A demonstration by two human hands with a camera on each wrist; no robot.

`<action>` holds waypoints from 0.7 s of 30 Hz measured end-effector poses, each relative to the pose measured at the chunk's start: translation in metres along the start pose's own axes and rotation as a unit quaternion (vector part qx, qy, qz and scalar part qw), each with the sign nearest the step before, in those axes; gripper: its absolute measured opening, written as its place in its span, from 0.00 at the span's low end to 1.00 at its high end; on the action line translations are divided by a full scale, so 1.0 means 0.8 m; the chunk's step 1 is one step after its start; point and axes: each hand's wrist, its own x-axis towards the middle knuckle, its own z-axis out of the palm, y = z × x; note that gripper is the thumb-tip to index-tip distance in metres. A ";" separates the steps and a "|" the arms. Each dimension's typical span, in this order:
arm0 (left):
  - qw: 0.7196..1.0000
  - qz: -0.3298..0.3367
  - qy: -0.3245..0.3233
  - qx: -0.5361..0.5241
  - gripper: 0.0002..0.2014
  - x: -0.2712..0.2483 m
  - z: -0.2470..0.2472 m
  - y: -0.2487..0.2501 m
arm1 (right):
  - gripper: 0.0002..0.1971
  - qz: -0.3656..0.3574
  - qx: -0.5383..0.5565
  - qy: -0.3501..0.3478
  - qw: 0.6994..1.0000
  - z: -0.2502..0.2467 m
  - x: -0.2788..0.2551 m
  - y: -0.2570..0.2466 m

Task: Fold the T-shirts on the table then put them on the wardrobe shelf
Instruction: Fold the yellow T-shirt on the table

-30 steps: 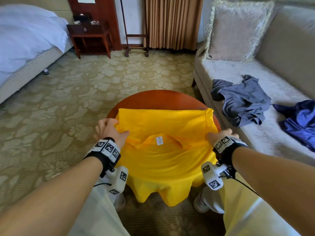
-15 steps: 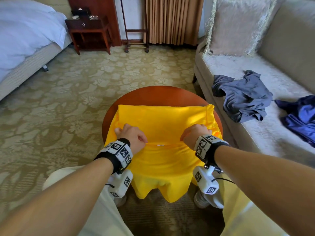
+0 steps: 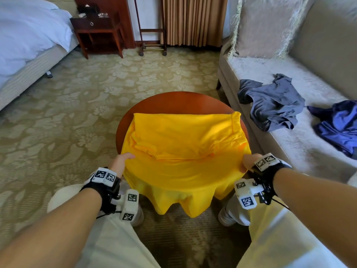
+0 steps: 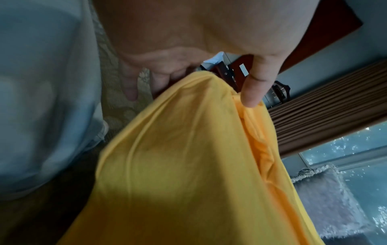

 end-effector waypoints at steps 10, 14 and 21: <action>0.990 -0.062 -0.116 0.057 0.30 -0.024 -0.010 -0.048 | 0.22 0.017 0.150 -0.169 0.974 0.029 -0.035 0.020; 0.970 -0.091 -0.176 0.138 0.32 -0.012 -0.032 -0.051 | 0.29 -0.002 0.138 -0.169 0.976 0.021 -0.052 0.026; 0.939 -0.090 -0.152 0.294 0.12 -0.050 -0.046 -0.026 | 0.11 -0.022 0.160 -0.081 0.984 0.018 -0.039 0.048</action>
